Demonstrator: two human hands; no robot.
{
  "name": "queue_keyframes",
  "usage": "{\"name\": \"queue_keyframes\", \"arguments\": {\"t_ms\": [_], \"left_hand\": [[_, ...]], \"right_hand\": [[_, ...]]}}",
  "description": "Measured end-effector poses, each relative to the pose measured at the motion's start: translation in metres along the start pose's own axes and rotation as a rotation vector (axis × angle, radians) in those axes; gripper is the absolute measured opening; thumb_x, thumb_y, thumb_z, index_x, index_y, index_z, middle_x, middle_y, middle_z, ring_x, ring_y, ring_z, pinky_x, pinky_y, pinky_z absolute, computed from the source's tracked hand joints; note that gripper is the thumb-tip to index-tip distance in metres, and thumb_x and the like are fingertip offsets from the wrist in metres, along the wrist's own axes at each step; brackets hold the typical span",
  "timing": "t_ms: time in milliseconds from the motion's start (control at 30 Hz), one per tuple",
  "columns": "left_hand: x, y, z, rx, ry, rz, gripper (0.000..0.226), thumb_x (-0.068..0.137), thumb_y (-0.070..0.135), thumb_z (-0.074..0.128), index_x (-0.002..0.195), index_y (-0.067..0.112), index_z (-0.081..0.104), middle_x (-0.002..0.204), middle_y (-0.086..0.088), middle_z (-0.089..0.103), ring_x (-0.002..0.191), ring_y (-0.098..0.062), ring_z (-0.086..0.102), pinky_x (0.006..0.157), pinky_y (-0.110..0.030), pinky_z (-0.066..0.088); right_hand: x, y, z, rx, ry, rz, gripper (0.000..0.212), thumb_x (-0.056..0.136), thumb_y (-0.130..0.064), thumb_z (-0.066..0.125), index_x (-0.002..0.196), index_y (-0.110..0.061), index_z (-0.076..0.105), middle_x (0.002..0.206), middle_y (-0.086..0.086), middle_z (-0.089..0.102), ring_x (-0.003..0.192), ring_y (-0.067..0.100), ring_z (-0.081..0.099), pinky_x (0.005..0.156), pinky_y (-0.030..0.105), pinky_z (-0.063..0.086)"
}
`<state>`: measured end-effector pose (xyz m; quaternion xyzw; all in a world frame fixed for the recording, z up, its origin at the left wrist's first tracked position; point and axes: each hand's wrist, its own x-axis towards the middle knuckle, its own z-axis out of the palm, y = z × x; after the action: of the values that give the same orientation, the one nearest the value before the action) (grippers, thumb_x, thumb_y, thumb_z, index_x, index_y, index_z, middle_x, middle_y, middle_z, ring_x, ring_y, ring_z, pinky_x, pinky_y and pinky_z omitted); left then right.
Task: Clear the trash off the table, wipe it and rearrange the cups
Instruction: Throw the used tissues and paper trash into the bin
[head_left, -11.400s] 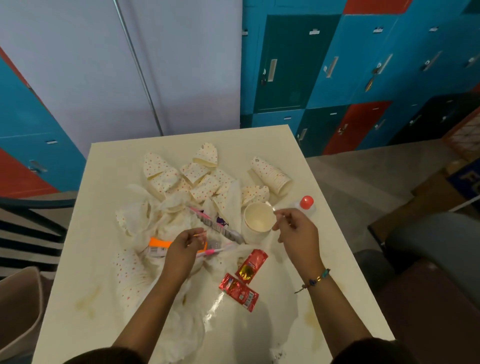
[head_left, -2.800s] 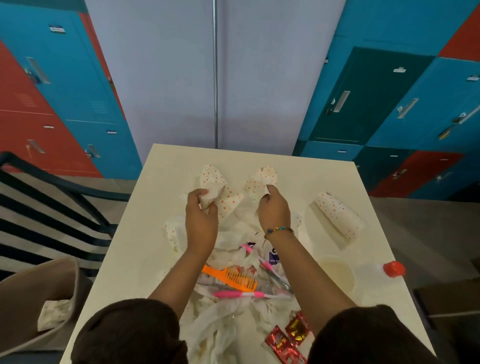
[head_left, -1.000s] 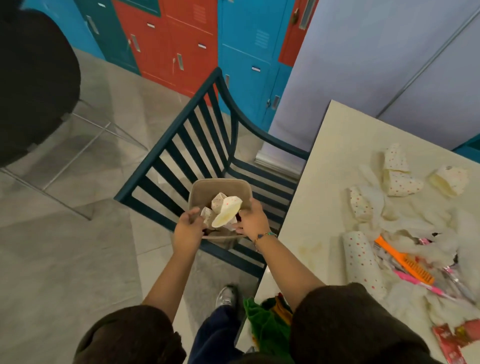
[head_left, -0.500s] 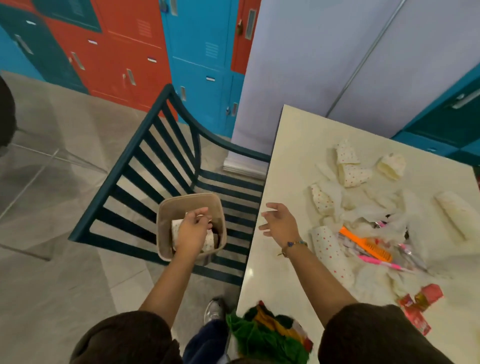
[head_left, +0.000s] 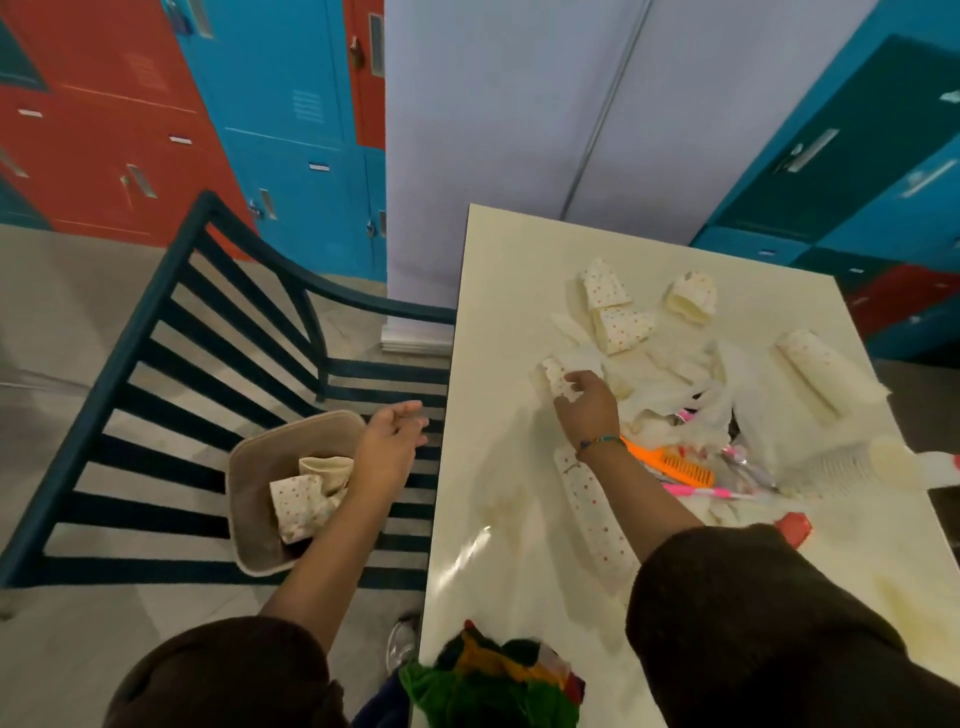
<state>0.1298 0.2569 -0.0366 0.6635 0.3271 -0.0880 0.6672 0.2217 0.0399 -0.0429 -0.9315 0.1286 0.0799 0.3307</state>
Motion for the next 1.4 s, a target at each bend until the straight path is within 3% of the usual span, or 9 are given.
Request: {"name": "queue_keyframes", "arguments": {"t_ms": [233,500,633,833,967,1067,1200,1300,1400], "left_hand": [[0.002,0.0,0.017,0.064,0.003,0.014,0.022,0.096,0.019,0.048,0.115,0.021,0.057,0.107,0.007,0.061,0.092,-0.007,0.06,0.078,-0.023,0.044],[-0.005,-0.005,0.023,0.029,-0.006,0.021,0.017,0.095,0.014,0.047,0.108,0.022,0.055,0.101,0.005,0.062,0.086,-0.005,0.059,0.079,-0.022,0.047],[-0.006,-0.007,0.02,0.008,0.005,-0.009,0.025,0.095,0.014,0.048,0.118,0.018,0.055,0.11,0.0,0.063,0.095,-0.012,0.061,0.09,-0.03,0.048],[-0.021,-0.003,-0.001,-0.065,0.055,-0.031,0.026,0.096,0.014,0.047,0.12,0.017,0.056,0.115,-0.002,0.063,0.105,-0.017,0.06,0.099,-0.036,0.046],[-0.032,-0.012,-0.036,-0.094,0.179,-0.065,0.025,0.096,0.022,0.046,0.118,0.022,0.057,0.11,0.0,0.063,0.103,-0.018,0.061,0.093,-0.038,0.049],[-0.038,-0.021,-0.064,-0.121,0.273,-0.061,0.025,0.095,0.017,0.049,0.118,0.019,0.057,0.112,-0.002,0.063,0.101,-0.017,0.061,0.078,-0.027,0.051],[-0.049,-0.032,-0.095,-0.153,0.351,-0.102,0.019,0.095,0.016,0.049,0.109,0.023,0.057,0.115,-0.005,0.063,0.102,-0.02,0.061,0.092,-0.037,0.05],[-0.055,-0.042,-0.109,-0.148,0.393,-0.116,0.021,0.095,0.017,0.049,0.114,0.019,0.058,0.115,-0.007,0.064,0.099,-0.021,0.063,0.092,-0.038,0.051],[-0.059,-0.045,-0.113,-0.155,0.431,-0.138,0.022,0.095,0.018,0.049,0.115,0.018,0.057,0.115,-0.007,0.065,0.099,-0.023,0.064,0.092,-0.039,0.052]], "right_hand": [[0.032,0.017,0.004,-0.443,-0.004,0.0,0.053,0.078,-0.026,0.063,0.127,-0.013,0.048,0.137,0.015,0.037,0.123,0.036,0.034,0.096,0.041,0.037],[0.038,0.015,0.013,-0.498,-0.091,0.0,0.054,0.073,-0.035,0.07,0.117,-0.018,0.043,0.12,0.009,0.048,0.107,0.031,0.054,0.093,0.041,0.036],[0.018,0.002,0.01,-0.299,-0.016,-0.075,0.053,0.067,-0.024,0.073,0.112,-0.015,0.047,0.116,0.007,0.047,0.098,0.03,0.055,0.086,0.036,0.036],[-0.033,-0.025,0.008,0.256,-0.094,-0.085,0.052,0.062,-0.015,0.084,0.096,-0.015,0.044,0.11,0.006,0.046,0.094,0.02,0.048,0.064,0.019,0.039],[-0.073,-0.048,0.033,0.303,-0.272,-0.122,0.054,0.067,-0.025,0.083,0.103,-0.022,0.043,0.124,0.004,0.047,0.116,0.019,0.044,0.086,0.022,0.046],[-0.093,-0.063,0.065,0.255,-0.423,-0.142,0.057,0.067,-0.025,0.083,0.11,-0.022,0.045,0.132,0.005,0.046,0.125,0.021,0.042,0.096,0.029,0.049],[-0.114,-0.089,0.104,0.157,-0.521,-0.206,0.065,0.071,-0.03,0.079,0.125,-0.017,0.046,0.133,0.006,0.051,0.124,0.022,0.048,0.096,0.021,0.041],[-0.129,-0.106,0.121,0.099,-0.654,-0.255,0.063,0.078,-0.027,0.073,0.132,-0.012,0.044,0.136,0.008,0.051,0.126,0.025,0.048,0.104,0.029,0.038],[-0.137,-0.106,0.134,0.053,-0.719,-0.261,0.059,0.08,-0.024,0.071,0.133,-0.019,0.044,0.136,0.008,0.05,0.126,0.028,0.048,0.106,0.036,0.038]]}}
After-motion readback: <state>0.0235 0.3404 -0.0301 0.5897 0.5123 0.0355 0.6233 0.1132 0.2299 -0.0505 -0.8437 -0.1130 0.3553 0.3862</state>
